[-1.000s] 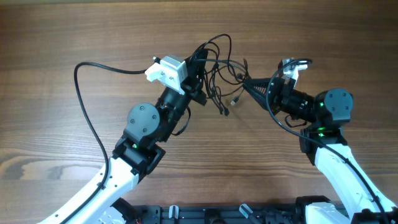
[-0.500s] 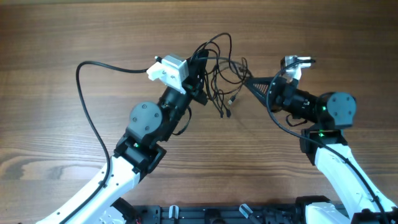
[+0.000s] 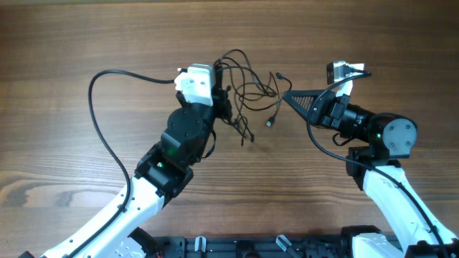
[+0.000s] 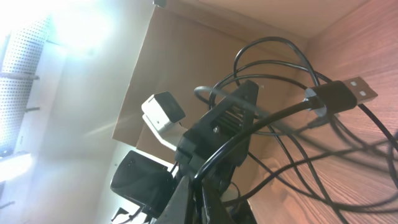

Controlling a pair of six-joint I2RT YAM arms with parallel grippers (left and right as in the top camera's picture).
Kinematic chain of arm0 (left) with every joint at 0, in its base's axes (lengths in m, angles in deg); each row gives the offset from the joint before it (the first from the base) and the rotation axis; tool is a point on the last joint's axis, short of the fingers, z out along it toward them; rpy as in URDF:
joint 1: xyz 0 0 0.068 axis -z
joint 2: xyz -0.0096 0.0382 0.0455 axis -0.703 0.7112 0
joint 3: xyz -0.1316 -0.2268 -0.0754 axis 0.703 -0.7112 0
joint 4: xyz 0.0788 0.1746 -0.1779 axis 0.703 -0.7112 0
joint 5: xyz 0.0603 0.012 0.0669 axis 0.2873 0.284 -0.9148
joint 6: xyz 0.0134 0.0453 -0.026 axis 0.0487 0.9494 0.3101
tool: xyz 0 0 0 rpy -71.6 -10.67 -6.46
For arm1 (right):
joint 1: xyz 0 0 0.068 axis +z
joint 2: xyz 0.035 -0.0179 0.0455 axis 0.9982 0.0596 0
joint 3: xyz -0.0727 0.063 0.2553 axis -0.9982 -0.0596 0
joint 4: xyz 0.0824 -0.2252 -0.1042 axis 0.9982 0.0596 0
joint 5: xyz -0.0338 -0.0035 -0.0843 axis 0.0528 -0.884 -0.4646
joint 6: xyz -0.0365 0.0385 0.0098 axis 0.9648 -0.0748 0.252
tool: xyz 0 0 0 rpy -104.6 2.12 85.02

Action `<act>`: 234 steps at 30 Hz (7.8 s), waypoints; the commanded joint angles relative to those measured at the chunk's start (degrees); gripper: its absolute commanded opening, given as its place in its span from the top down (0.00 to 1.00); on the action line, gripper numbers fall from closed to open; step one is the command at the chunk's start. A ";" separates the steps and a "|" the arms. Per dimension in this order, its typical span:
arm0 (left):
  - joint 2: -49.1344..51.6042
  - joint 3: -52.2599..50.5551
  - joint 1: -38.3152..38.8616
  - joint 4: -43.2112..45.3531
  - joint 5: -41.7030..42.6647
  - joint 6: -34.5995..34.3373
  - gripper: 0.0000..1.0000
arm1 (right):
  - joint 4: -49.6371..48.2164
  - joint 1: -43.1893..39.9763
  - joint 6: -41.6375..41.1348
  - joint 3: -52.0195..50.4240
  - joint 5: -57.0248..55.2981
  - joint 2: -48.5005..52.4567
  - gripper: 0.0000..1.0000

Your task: Untangle cables

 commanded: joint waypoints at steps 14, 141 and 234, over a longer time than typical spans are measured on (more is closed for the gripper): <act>-7.61 0.44 0.15 6.86 -7.32 -3.67 0.96 | 28.04 0.07 10.54 0.48 -8.81 0.09 0.49; 4.70 0.50 9.57 40.17 31.91 -21.31 0.96 | 46.51 4.87 32.24 0.48 -38.88 0.09 0.00; -13.27 0.48 -6.71 12.70 33.48 -16.28 0.96 | 53.75 3.43 38.58 0.48 -51.58 0.09 0.00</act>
